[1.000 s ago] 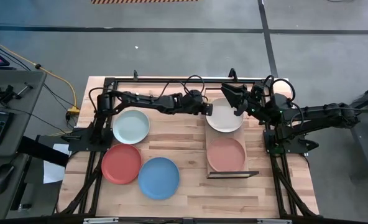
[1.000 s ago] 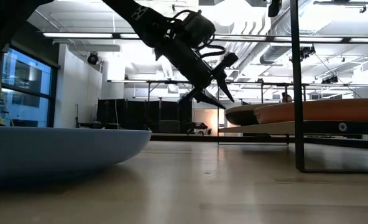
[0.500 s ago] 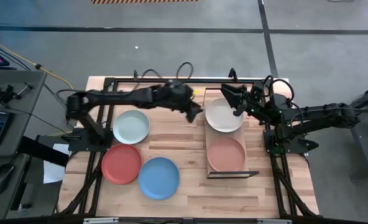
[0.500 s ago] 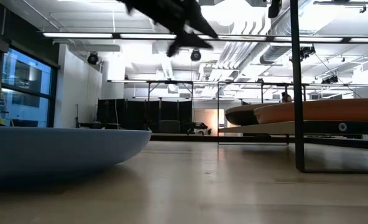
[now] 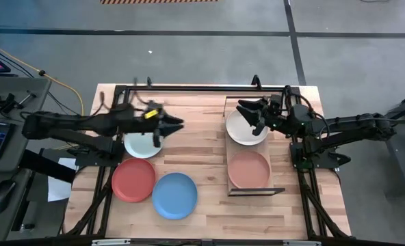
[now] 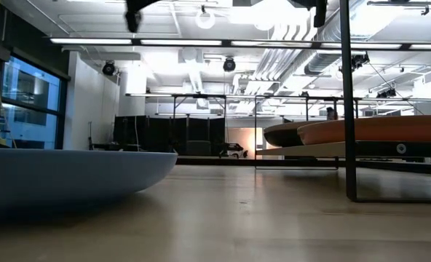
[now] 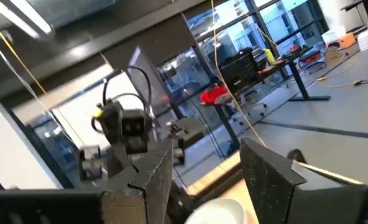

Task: Place and stack plates onto a shelf
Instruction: Stack the gray plate on top of the white plate on the shelf

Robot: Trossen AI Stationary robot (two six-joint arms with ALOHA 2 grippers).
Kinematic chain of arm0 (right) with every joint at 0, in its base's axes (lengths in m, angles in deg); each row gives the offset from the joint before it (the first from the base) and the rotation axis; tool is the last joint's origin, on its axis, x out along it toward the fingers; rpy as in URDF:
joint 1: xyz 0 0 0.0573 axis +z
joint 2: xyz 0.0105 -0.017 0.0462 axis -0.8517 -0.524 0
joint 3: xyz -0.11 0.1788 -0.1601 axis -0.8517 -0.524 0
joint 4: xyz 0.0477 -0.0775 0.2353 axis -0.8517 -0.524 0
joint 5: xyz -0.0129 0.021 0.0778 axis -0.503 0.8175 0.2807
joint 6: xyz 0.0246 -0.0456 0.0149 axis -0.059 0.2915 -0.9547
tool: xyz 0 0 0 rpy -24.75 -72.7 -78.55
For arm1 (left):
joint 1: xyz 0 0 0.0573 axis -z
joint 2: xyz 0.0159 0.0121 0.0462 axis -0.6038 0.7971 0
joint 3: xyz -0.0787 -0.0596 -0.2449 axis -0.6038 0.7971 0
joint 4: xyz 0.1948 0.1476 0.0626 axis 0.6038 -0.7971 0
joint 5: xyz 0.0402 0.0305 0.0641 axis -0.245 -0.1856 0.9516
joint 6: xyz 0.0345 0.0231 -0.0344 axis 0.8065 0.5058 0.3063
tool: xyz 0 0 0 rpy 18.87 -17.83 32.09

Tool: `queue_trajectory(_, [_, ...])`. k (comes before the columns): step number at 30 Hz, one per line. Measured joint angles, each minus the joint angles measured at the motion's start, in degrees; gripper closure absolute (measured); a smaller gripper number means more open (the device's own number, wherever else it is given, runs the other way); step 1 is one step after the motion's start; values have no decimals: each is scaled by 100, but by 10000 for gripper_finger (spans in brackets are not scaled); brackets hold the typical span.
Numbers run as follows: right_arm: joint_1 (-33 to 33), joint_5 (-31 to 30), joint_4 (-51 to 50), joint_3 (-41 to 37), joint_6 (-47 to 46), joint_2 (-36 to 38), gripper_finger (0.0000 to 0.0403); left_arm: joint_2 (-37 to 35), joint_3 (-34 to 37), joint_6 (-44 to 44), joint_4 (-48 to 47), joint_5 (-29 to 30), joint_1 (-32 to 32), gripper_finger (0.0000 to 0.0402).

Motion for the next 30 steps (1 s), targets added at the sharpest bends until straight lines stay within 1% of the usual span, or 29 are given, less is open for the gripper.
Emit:
queue_trajectory(3, [-2,-2,-10,0,156,0,234,-515,236,46,-68,507,88,282])
queue_trajectory(6, [-2,-2,-28,0,153,0,234,-845,340,94,-81,783,94,282])
queue_trajectory(12, [-2,-4,-28,0,153,0,234,-963,383,103,-94,873,92,282])
queue_trajectory(19, [-2,-7,-95,0,43,0,234,-821,375,103,-162,871,92,282])
queue_trajectory(21, [-2,-7,-117,0,41,0,234,-794,328,104,-667,872,92,282])
queue_trajectory(24, [-2,-11,-171,0,41,0,234,-654,167,-108,-2025,871,106,282])
queue_trajectory(27, [0,-22,-201,0,41,0,234,-392,103,-699,-3475,871,209,282])
queue_trajectory(30, [-1,-63,-290,0,40,0,234,-9,103,-1532,-4783,866,328,282])
